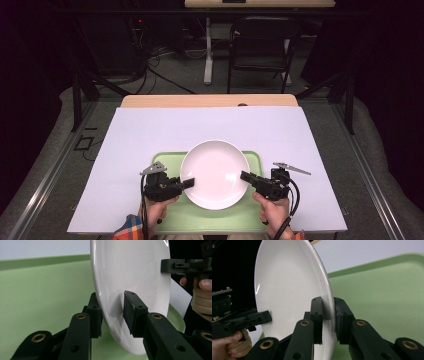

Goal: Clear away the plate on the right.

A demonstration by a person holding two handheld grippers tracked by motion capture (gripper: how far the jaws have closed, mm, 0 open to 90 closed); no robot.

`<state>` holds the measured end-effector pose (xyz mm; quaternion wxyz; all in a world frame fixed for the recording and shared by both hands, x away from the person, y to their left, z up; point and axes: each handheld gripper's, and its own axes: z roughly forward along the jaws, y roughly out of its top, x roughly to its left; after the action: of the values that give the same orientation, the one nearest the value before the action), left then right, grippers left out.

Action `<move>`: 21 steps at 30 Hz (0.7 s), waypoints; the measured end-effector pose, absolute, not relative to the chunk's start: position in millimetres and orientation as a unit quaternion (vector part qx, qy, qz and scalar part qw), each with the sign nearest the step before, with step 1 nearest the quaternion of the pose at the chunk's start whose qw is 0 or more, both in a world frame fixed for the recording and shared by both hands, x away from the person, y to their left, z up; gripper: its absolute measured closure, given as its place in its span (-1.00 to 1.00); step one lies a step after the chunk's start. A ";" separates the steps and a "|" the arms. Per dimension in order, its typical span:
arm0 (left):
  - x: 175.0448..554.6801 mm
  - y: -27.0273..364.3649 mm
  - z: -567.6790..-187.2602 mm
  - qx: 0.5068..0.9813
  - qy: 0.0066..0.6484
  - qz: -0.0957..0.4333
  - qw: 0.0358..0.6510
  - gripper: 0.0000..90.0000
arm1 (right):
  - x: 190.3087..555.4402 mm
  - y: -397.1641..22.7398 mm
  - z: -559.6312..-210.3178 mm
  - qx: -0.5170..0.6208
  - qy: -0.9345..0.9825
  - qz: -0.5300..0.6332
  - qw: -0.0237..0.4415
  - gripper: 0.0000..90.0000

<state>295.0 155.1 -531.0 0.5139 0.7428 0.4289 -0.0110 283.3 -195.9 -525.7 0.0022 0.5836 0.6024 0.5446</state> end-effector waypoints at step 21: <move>299.5 158.4 -537.1 0.751 0.451 -0.011 0.482 0.51 | 289.3 -187.3 -538.8 0.589 0.621 0.517 -0.010 0.72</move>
<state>299.5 158.4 -537.1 0.4817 0.7511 0.4513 -0.0110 289.3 -187.3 -538.8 -0.0095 0.5889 0.6211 0.5171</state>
